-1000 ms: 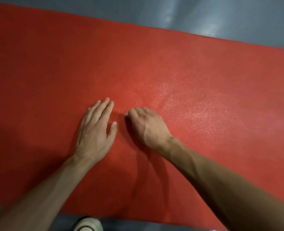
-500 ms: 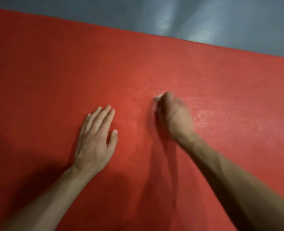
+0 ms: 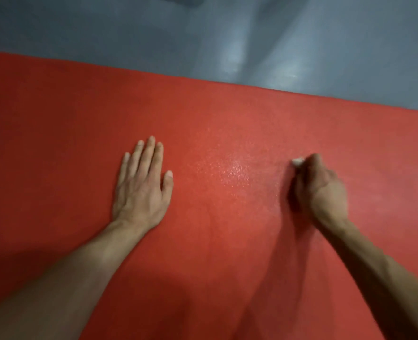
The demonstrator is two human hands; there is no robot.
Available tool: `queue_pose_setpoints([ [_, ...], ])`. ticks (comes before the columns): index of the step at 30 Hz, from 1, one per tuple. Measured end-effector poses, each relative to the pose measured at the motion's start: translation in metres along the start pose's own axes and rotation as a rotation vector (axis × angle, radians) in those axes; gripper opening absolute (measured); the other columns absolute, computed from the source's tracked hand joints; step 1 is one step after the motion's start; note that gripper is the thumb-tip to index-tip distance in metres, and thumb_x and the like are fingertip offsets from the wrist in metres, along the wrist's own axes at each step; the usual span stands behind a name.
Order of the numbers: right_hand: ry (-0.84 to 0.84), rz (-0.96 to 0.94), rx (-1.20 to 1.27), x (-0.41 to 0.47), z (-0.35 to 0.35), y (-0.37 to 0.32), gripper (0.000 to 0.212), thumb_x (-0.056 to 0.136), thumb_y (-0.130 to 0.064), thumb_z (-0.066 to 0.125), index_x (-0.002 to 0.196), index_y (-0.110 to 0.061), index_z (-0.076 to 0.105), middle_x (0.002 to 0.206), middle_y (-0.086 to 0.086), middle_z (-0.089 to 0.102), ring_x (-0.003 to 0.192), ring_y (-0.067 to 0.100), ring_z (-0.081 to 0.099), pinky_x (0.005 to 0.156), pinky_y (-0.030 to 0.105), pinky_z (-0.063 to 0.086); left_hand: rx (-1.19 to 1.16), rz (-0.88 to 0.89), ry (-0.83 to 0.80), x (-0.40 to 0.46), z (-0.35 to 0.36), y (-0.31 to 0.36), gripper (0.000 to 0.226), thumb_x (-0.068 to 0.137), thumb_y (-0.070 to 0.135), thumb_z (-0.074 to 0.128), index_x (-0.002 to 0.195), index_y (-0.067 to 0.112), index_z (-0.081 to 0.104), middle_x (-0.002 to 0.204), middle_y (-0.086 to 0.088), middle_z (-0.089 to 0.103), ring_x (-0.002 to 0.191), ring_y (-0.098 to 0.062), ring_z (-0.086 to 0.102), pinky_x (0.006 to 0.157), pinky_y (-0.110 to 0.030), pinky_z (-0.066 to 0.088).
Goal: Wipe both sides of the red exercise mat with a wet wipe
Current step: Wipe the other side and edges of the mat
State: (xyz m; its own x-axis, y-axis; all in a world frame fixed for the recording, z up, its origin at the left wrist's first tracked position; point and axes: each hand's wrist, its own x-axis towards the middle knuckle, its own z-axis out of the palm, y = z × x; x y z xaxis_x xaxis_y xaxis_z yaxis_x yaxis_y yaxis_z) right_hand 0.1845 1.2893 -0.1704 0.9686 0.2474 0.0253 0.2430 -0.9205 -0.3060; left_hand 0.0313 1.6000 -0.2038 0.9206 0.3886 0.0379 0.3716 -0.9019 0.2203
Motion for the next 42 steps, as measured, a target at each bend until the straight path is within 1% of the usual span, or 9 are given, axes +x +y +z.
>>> queue_pose_setpoints([
  [4,0.032,0.124,0.012,0.006,-0.003,0.001,0.014,0.102,-0.023,0.048,0.097,-0.01,0.046,0.067,0.01,0.054,0.06,0.04,0.06,0.055,0.034,0.032,0.01,0.004,0.016,0.002,0.002,0.0,0.066,0.101,0.04,0.031,0.16,0.009,0.031,0.169,-0.007,0.024,0.157,-0.024,0.018,0.127,-0.049,0.017],
  [12,-0.182,-0.744,0.038,-0.017,0.048,-0.144,0.013,0.102,-0.024,0.047,0.101,-0.017,0.057,0.076,-0.001,0.062,0.068,0.027,0.057,0.063,0.038,0.042,-0.002,0.006,0.029,0.003,0.003,-0.001,0.066,0.098,0.037,0.035,0.158,0.008,0.035,0.167,-0.008,0.028,0.156,-0.025,0.022,0.126,-0.05,0.02],
  [16,-0.093,-0.378,-0.047,0.034,0.017,-0.072,0.013,0.097,-0.027,0.059,0.097,-0.016,0.051,0.074,0.008,0.064,0.065,0.034,0.061,0.056,0.03,0.032,-0.014,-0.008,0.015,0.004,0.002,-0.001,0.067,0.098,0.038,0.034,0.158,0.008,0.035,0.168,-0.007,0.027,0.156,-0.025,0.021,0.126,-0.05,0.02],
  [21,-0.009,0.11,-0.119,0.064,-0.009,-0.015,0.014,0.099,-0.023,0.054,0.1,-0.01,0.048,0.081,0.029,0.065,0.074,0.05,0.064,0.058,0.044,0.042,-0.007,-0.009,0.002,0.004,0.0,-0.001,0.067,0.098,0.038,0.036,0.158,0.008,0.035,0.168,-0.007,0.027,0.156,-0.026,0.022,0.125,-0.051,0.021],
  [25,0.006,-0.011,0.012,0.057,0.036,-0.099,0.014,0.102,-0.029,0.051,0.097,-0.017,0.047,0.07,0.014,0.062,0.061,0.039,0.061,0.051,0.033,0.03,-0.008,-0.002,-0.001,0.006,0.0,-0.001,0.068,0.097,0.037,0.037,0.158,0.007,0.036,0.168,-0.007,0.027,0.156,-0.027,0.023,0.125,-0.052,0.022],
  [30,-0.118,-0.639,0.015,0.042,0.062,-0.19,0.008,0.093,-0.017,0.061,0.095,-0.018,0.054,0.067,-0.001,0.062,0.058,0.029,0.055,0.056,0.034,0.038,-0.008,0.009,-0.004,0.006,-0.001,-0.003,0.07,0.093,0.036,0.038,0.156,0.006,0.038,0.167,-0.009,0.028,0.155,-0.029,0.026,0.123,-0.054,0.024],
  [32,-0.037,-0.531,-0.025,0.06,0.049,-0.158,0.013,0.095,-0.021,0.061,0.097,-0.024,0.049,0.066,-0.001,0.063,0.057,0.028,0.058,0.052,0.031,0.037,-0.007,0.003,-0.011,0.007,-0.002,-0.002,0.07,0.094,0.036,0.038,0.157,0.007,0.037,0.167,-0.008,0.028,0.155,-0.028,0.026,0.123,-0.054,0.024],
  [37,0.061,0.179,-0.142,0.085,0.003,-0.043,0.016,0.102,-0.033,0.049,0.1,-0.017,0.045,0.079,0.022,0.067,0.072,0.044,0.066,0.058,0.041,0.041,-0.001,-0.011,-0.04,0.009,-0.004,0.0,0.07,0.094,0.037,0.038,0.158,0.008,0.036,0.168,-0.007,0.027,0.155,-0.027,0.024,0.124,-0.053,0.023],
  [42,0.078,0.001,0.031,0.083,0.06,-0.147,0.011,0.098,-0.025,0.056,0.096,-0.016,0.05,0.07,0.01,0.062,0.061,0.036,0.06,0.052,0.035,0.033,0.003,-0.004,-0.06,0.01,-0.003,0.0,0.071,0.093,0.036,0.039,0.158,0.008,0.036,0.168,-0.007,0.026,0.156,-0.027,0.023,0.123,-0.054,0.024],
])
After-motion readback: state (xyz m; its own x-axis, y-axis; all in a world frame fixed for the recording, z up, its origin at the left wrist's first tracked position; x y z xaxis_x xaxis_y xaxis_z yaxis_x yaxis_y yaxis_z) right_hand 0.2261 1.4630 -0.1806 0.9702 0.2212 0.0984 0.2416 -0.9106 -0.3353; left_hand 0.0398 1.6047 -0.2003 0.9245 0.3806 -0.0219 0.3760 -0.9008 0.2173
